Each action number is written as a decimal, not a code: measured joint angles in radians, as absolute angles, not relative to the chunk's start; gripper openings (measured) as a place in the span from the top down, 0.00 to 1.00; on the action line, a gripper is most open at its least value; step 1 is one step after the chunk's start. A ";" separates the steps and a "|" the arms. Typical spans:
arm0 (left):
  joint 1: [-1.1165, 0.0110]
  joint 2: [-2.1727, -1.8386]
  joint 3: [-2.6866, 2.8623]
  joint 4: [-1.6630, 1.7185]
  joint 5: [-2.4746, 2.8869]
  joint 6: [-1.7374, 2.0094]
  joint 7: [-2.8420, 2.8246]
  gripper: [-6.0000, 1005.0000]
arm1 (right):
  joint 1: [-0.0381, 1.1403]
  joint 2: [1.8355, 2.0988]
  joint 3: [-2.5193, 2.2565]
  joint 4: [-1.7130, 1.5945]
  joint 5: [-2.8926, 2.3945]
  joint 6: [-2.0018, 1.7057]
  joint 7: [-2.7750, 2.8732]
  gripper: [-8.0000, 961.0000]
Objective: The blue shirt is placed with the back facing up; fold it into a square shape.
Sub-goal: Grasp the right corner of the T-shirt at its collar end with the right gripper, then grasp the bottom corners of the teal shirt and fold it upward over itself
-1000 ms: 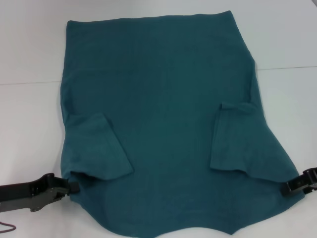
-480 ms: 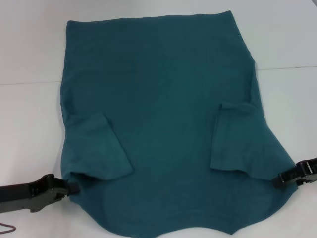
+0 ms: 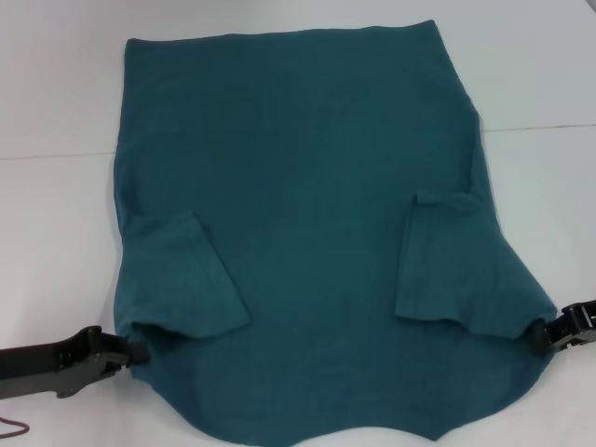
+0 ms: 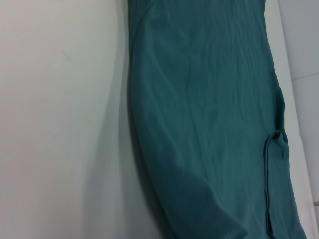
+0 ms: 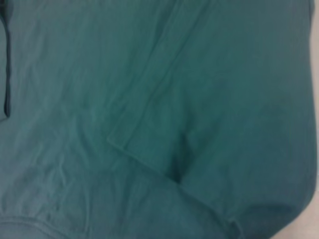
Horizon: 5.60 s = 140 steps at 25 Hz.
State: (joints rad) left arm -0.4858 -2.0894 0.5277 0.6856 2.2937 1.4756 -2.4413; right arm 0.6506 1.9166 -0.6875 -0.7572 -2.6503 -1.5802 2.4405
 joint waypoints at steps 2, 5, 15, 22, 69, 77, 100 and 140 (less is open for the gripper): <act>-0.486 -2.089 0.528 0.686 2.293 1.477 -2.441 0.97 | 0.648 1.916 -0.687 -0.758 -2.649 -1.580 2.441 0.60; -0.486 -2.089 0.528 0.686 2.293 1.482 -2.441 0.97 | 0.646 1.915 -0.687 -0.759 -2.649 -1.581 2.441 0.75; -0.484 -2.074 0.531 0.703 2.303 1.576 -2.417 0.97 | 0.640 1.908 -0.651 -0.774 -2.646 -1.670 2.433 0.93; -0.435 -2.072 0.534 0.767 2.310 1.705 -2.415 0.97 | 0.601 1.907 -0.619 -0.814 -2.644 -1.780 2.430 0.93; -0.804 -1.998 0.730 0.510 2.281 1.007 -2.561 0.97 | 0.714 1.979 -0.700 -0.569 -2.233 -0.927 2.301 0.93; -0.804 -1.999 0.771 0.540 2.295 0.992 -2.556 0.97 | 0.746 1.972 -0.705 -0.580 -2.281 -0.894 2.344 0.93; -0.911 -1.981 0.800 0.500 2.386 0.839 -2.577 0.97 | 0.852 1.958 -0.774 -0.492 -2.311 -0.627 2.403 0.92; -0.819 -2.035 0.789 0.653 2.366 0.796 -2.655 0.52 | 0.874 1.899 -0.811 -0.553 -2.374 -0.707 2.443 0.38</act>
